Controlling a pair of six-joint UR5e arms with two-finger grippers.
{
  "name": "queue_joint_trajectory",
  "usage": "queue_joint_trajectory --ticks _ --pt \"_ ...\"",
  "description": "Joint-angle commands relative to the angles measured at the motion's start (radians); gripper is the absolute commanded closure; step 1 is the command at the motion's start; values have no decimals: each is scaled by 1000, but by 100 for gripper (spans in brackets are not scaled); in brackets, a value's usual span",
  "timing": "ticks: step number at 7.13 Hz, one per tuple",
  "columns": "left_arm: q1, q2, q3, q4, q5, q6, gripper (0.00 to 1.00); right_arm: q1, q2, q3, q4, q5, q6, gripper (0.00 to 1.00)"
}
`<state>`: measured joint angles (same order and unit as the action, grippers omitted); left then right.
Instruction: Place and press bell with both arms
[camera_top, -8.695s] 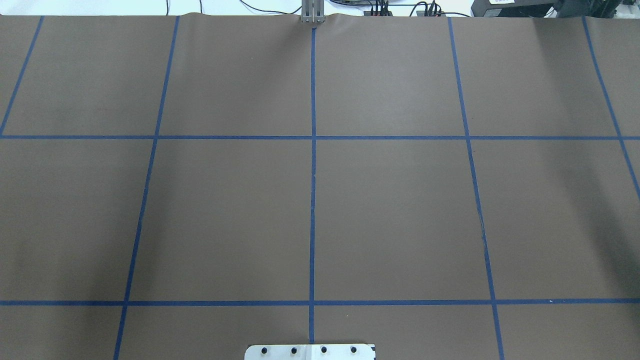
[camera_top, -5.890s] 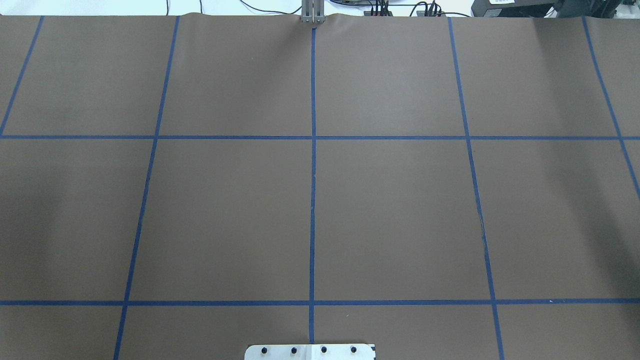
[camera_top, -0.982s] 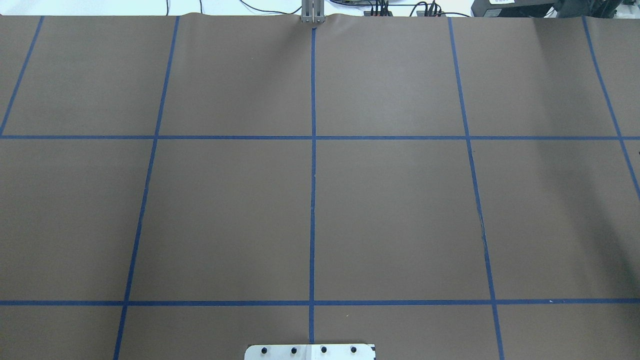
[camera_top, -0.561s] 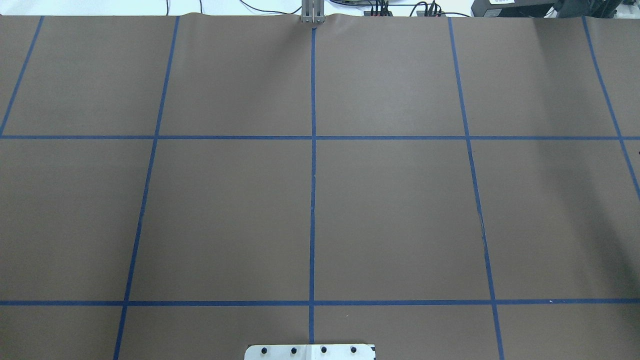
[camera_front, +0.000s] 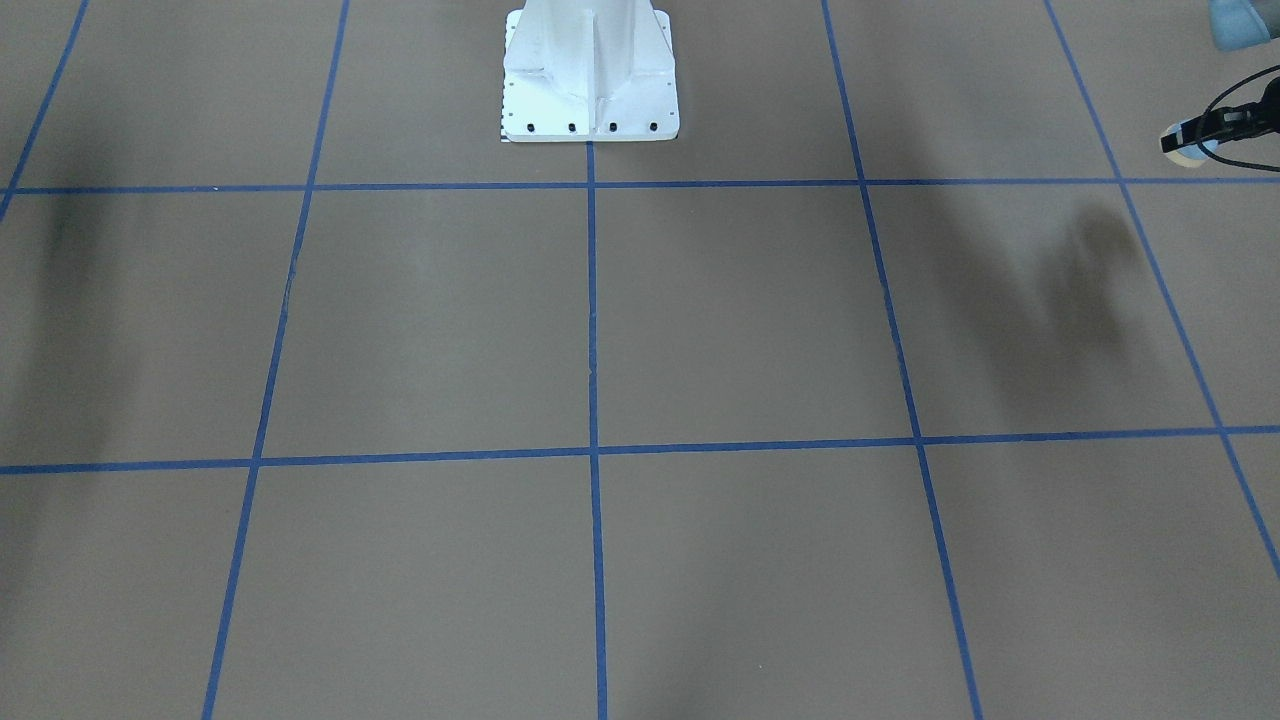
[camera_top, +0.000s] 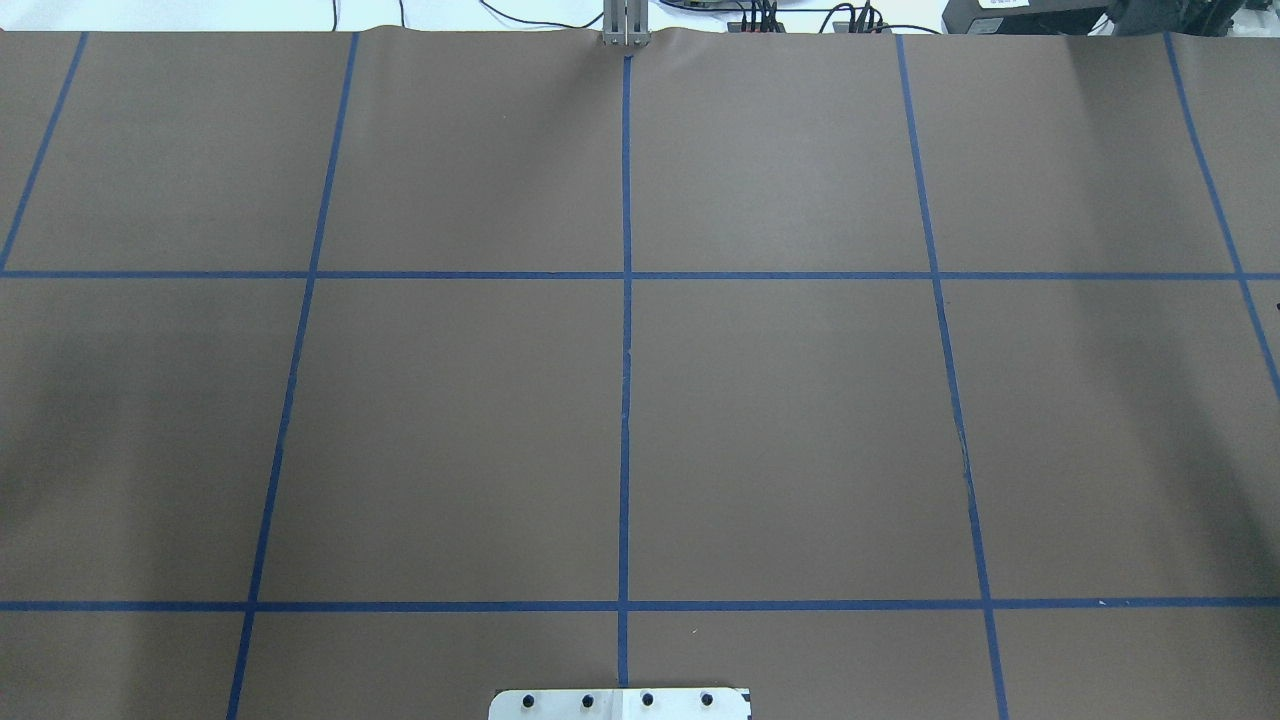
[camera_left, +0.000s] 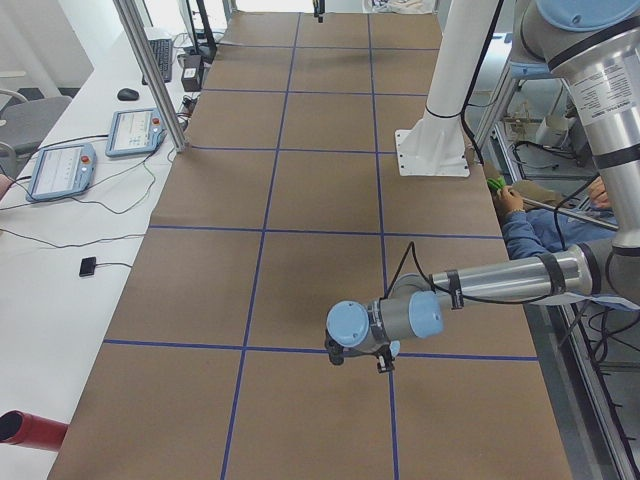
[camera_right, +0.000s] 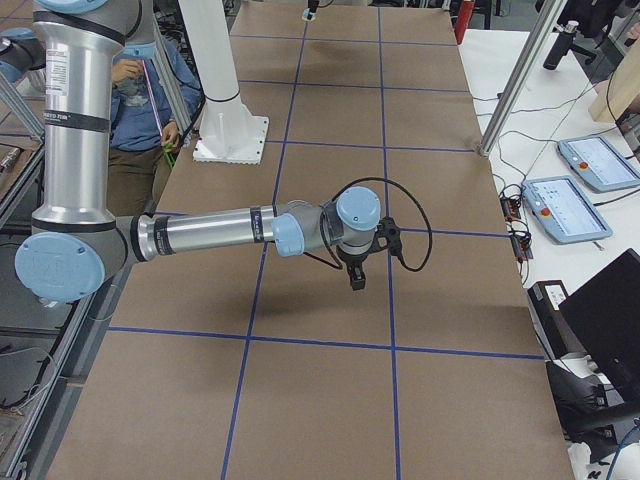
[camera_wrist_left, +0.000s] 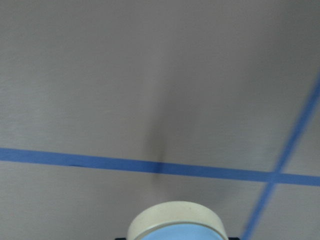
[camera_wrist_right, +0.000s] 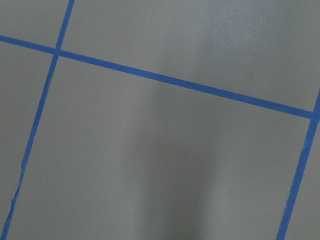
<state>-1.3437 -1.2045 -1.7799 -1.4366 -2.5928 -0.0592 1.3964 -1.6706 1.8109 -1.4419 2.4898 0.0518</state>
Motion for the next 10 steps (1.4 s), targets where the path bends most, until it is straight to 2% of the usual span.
queue_joint_trajectory --ticks 1,4,6,8,10 --pt "15 -180 -84 139 -4 -124 100 0 5 -2 0 -3 0 0" --pt "197 -479 -85 140 -7 -498 100 -2 9 -10 0 -5 0 0" --pt "332 -699 -40 140 -4 -719 100 -16 18 -41 0 -5 0 0" --pt "466 -979 131 139 5 -897 100 -31 37 -64 0 -3 20 0" --pt "567 -1169 297 124 51 -982 100 -36 52 -67 -2 -6 20 0"
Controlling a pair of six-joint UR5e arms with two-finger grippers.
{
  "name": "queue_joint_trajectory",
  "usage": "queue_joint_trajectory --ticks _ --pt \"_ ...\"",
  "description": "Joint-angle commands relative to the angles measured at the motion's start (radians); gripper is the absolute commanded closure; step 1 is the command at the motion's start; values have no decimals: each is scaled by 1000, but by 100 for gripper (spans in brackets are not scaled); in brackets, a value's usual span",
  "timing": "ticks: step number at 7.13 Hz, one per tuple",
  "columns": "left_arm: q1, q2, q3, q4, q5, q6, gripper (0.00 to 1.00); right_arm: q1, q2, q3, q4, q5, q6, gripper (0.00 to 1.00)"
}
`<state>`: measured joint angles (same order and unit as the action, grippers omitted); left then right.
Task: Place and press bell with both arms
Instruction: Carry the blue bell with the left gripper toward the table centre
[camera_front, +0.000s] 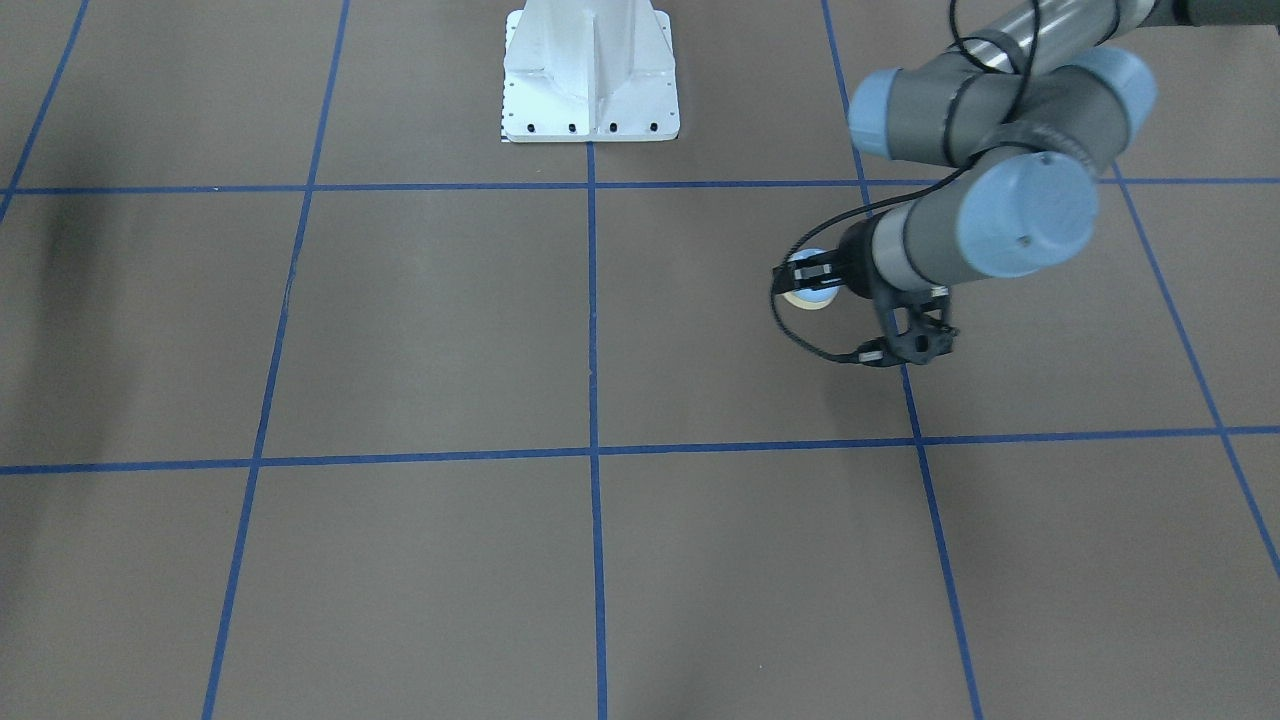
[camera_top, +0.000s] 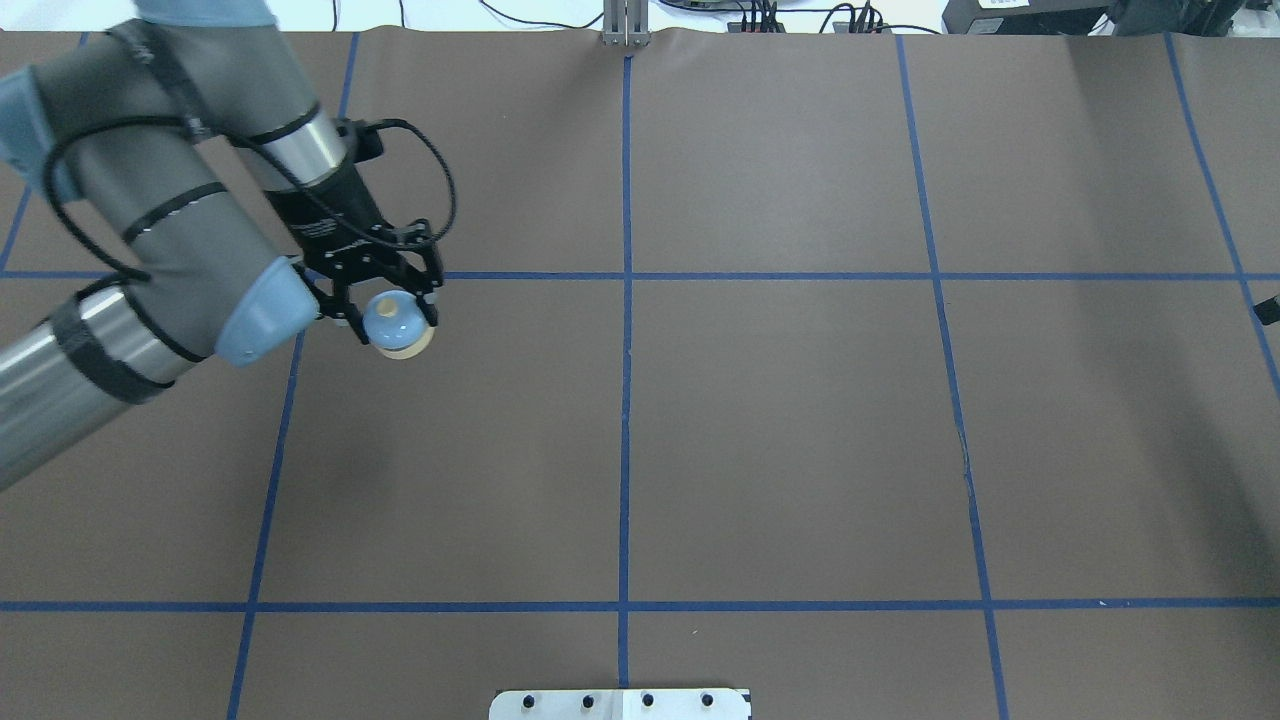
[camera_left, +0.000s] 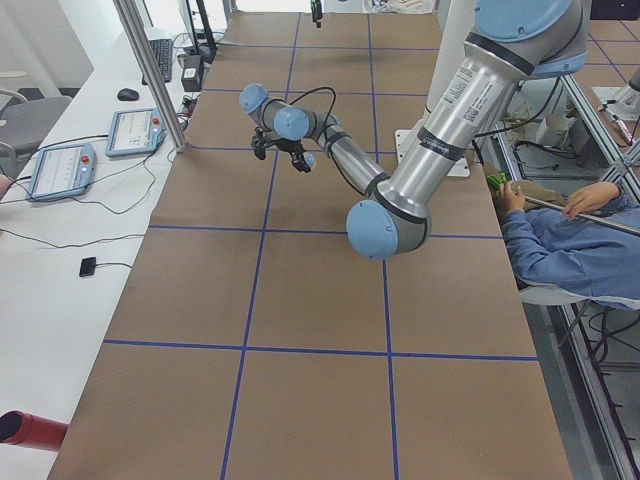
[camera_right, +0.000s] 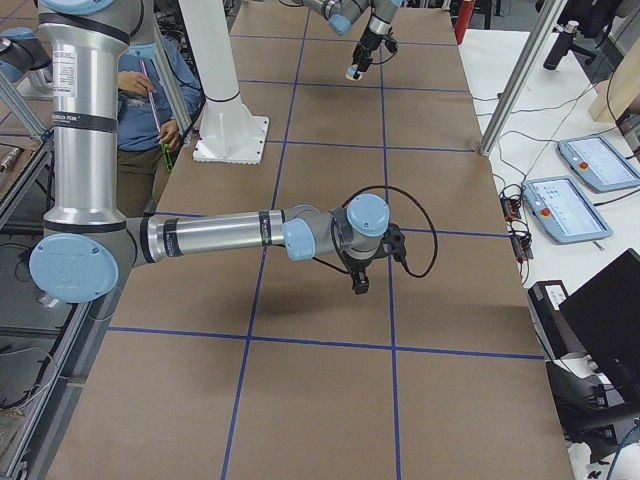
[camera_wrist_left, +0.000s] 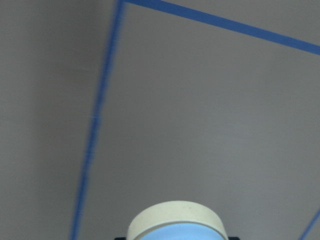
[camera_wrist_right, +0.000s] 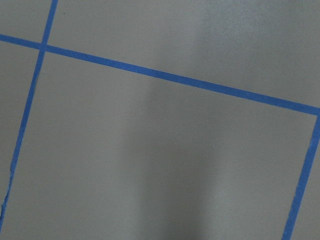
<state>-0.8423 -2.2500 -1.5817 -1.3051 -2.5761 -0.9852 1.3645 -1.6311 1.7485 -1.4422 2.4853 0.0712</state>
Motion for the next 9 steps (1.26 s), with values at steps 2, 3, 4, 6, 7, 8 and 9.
queue_joint_trajectory --ticks 2,3,4,6,7,8,9 --pt "124 -265 318 -137 70 -131 100 -4 19 -9 2 1 35 0" --pt "152 -328 459 -252 98 -198 100 -4 19 -9 0 1 35 0" --pt "181 -332 492 -334 156 -229 100 -4 19 -12 0 1 35 0" --pt "206 -355 542 -365 183 -233 98 -8 17 -24 0 0 35 0" --pt "212 -356 545 -367 185 -233 92 -8 17 -24 0 0 35 0" --pt "212 -356 551 -370 185 -233 90 -8 17 -24 0 0 35 0" --pt "216 -358 560 -391 185 -233 88 -8 19 -24 0 0 35 0"
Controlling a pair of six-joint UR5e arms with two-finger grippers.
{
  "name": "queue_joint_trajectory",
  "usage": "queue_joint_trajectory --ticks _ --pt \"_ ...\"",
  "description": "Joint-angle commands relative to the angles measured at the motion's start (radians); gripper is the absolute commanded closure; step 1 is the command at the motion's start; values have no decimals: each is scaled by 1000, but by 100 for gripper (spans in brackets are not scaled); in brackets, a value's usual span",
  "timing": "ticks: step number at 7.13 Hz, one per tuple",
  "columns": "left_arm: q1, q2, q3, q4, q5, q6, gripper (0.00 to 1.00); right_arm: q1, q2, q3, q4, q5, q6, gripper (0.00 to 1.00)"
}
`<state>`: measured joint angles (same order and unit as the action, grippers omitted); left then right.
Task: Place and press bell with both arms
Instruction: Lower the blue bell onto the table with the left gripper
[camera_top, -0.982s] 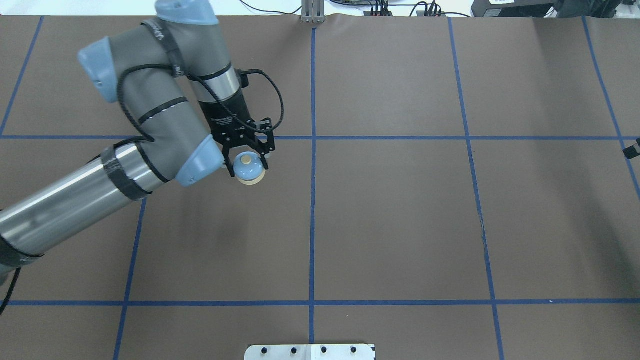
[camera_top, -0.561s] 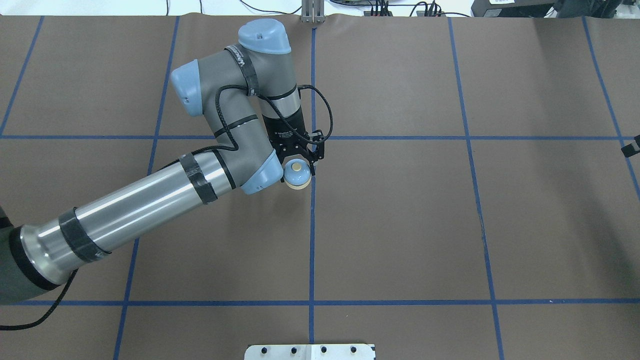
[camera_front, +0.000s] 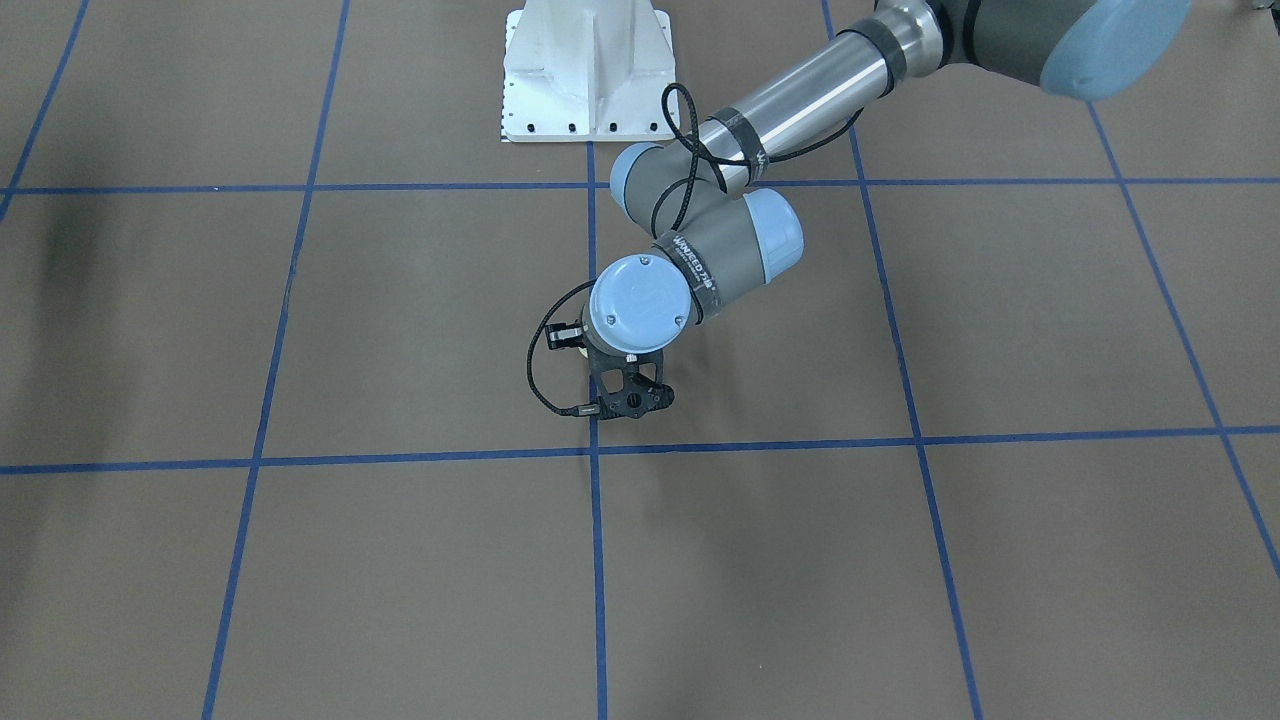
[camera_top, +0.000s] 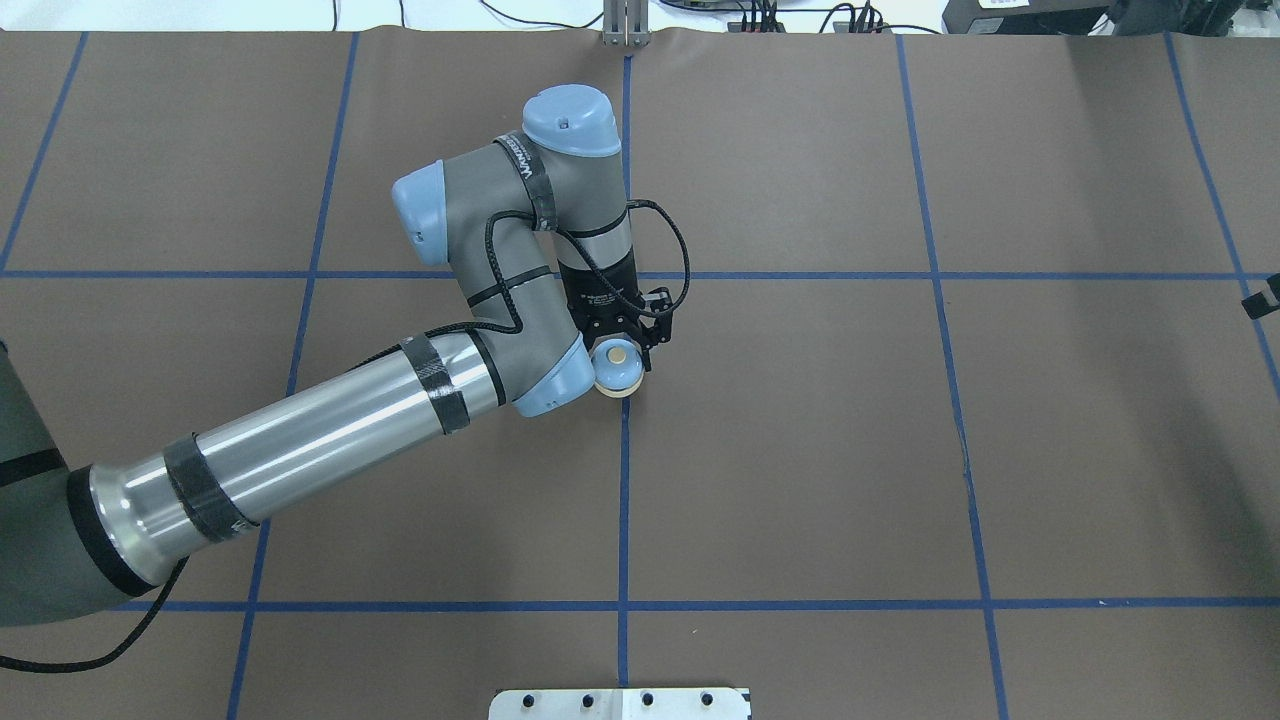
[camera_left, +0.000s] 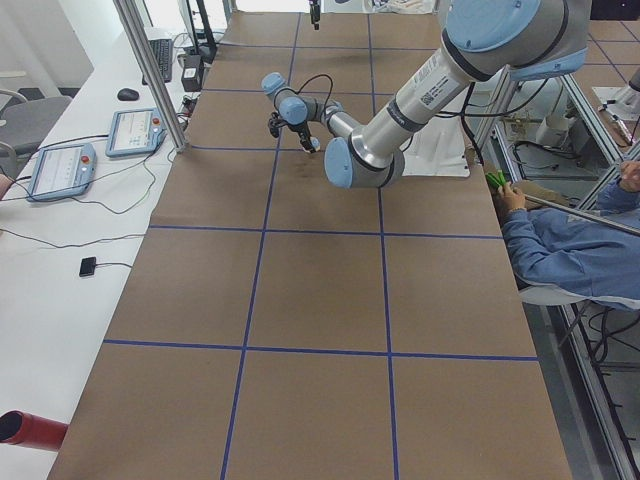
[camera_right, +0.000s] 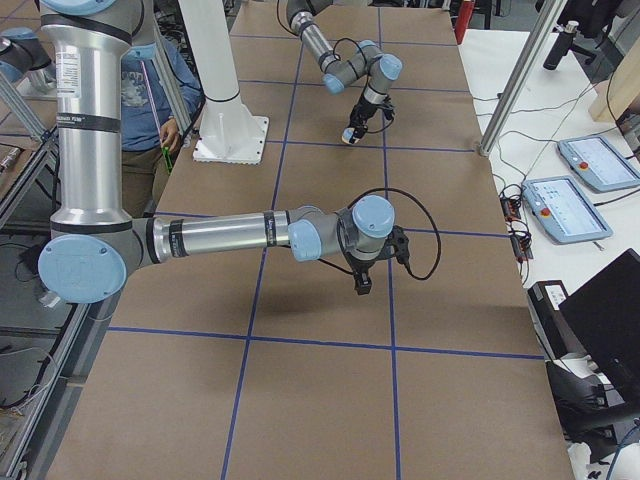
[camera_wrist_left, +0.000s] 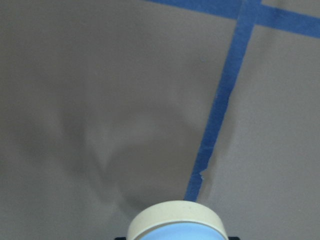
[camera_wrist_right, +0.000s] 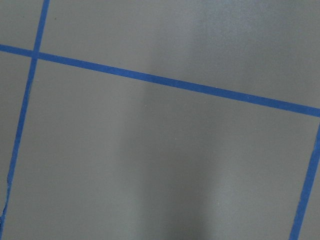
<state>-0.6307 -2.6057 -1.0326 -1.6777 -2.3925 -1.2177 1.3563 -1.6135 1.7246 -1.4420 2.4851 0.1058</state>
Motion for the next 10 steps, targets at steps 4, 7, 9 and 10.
queue_joint_trajectory --ticks 4,7,9,10 --pt "13 -7 25 -39 15 -3 74 0 1 -5 0 0 0 0" --pt "19 -7 25 -39 21 -3 51 0 3 -13 0 0 0 0" --pt "25 -7 25 -40 22 -3 48 0 3 -13 0 1 2 0" --pt "28 -7 25 -40 21 -3 41 0 3 -13 0 1 2 0"
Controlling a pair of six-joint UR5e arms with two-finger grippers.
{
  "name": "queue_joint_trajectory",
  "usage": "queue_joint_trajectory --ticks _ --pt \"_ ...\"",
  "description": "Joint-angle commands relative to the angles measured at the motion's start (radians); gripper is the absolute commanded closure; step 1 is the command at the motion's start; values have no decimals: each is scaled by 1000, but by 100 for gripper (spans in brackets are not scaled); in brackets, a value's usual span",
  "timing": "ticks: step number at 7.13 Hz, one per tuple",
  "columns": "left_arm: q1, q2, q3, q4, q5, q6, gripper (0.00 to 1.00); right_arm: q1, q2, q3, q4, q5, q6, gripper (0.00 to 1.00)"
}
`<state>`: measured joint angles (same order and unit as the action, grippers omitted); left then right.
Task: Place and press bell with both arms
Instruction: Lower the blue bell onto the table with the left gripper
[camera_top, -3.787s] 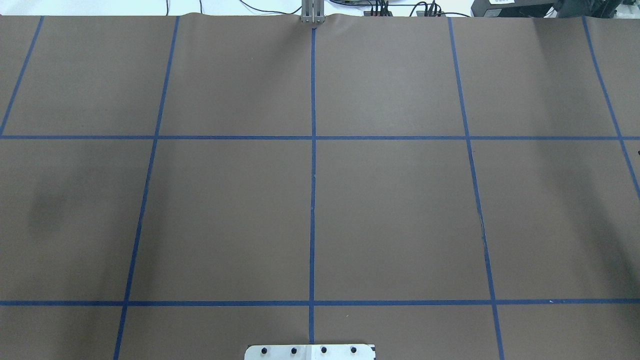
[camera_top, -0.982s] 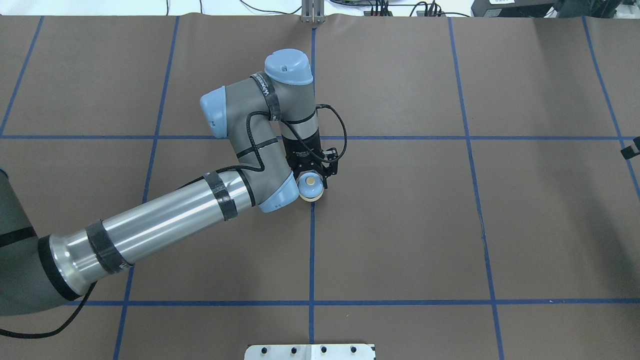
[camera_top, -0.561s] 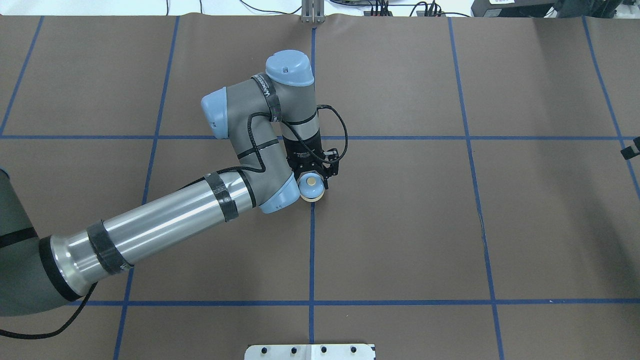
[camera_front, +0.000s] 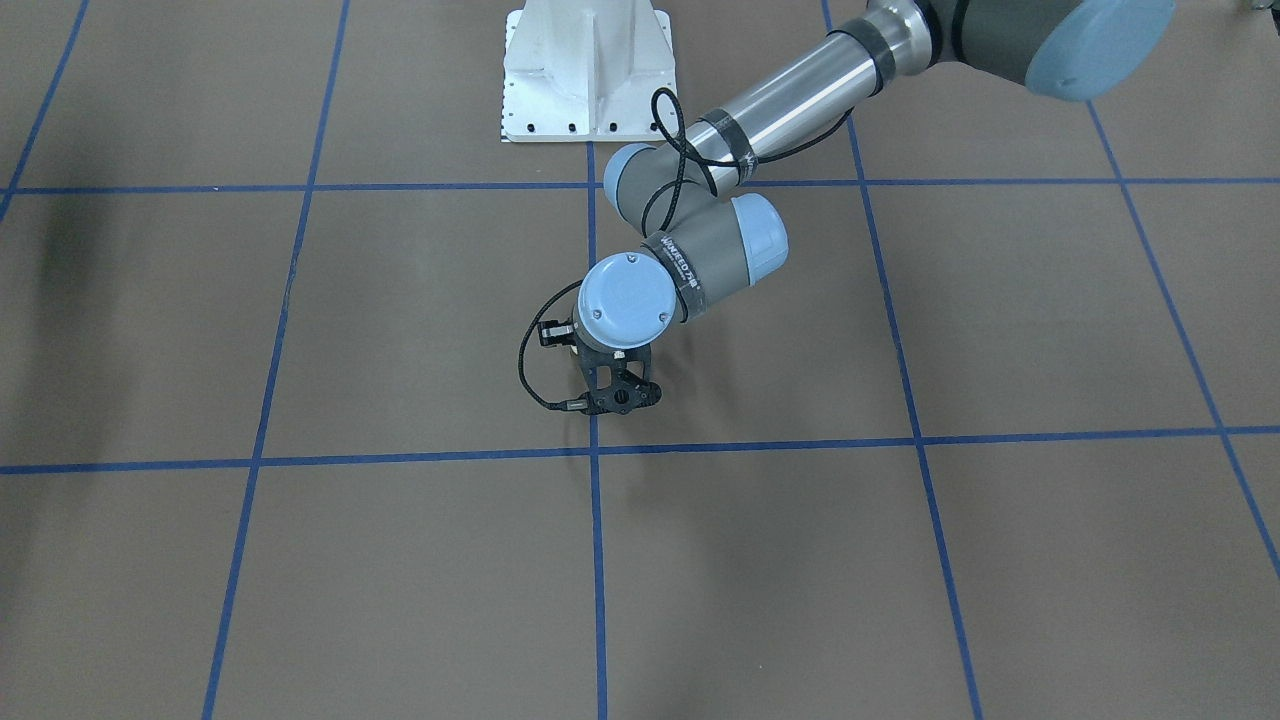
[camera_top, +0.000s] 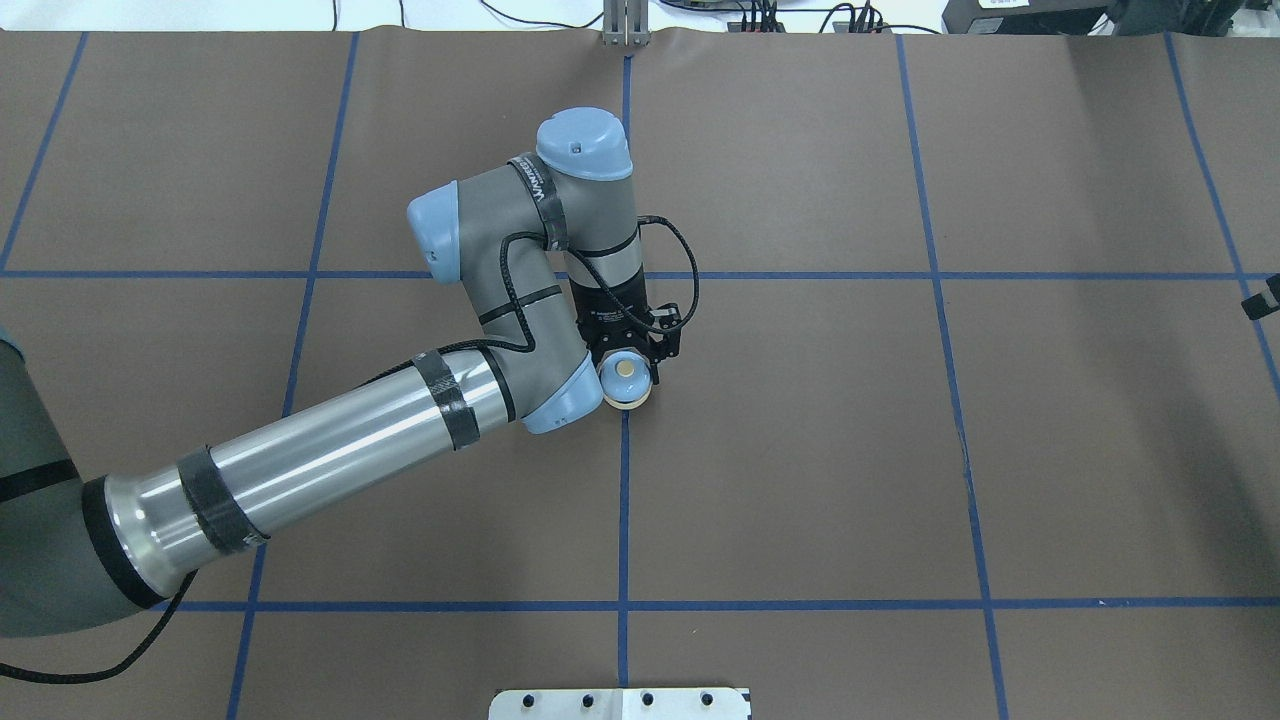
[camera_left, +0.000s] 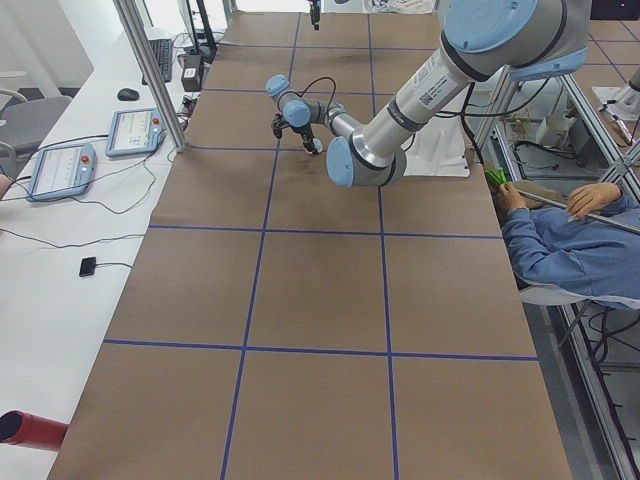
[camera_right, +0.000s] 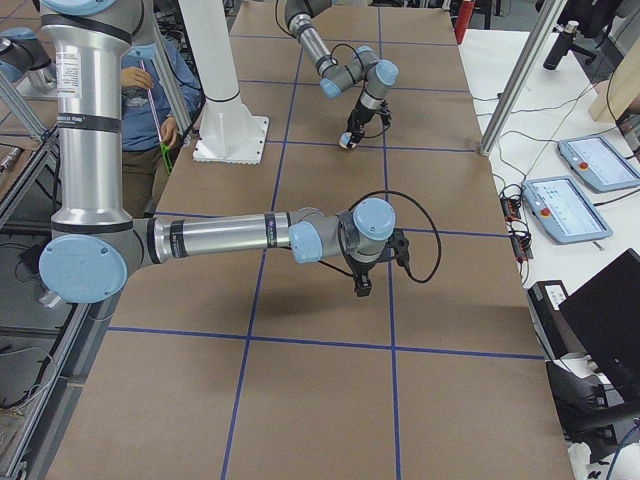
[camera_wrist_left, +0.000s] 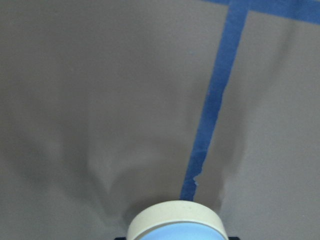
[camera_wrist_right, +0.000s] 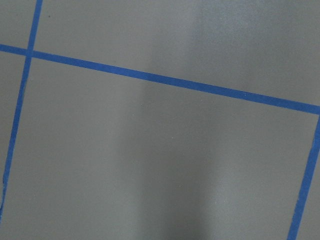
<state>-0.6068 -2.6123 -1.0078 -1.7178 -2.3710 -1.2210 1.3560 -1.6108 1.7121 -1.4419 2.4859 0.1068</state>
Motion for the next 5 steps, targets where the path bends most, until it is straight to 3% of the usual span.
queue_joint_trajectory --ticks 1,5 --pt "5 0 0 0 1 0 30 0 0 0 0 1 1 0" --pt "12 1 -8 -19 23 -14 9 -3 49 3 2 5 80 0"
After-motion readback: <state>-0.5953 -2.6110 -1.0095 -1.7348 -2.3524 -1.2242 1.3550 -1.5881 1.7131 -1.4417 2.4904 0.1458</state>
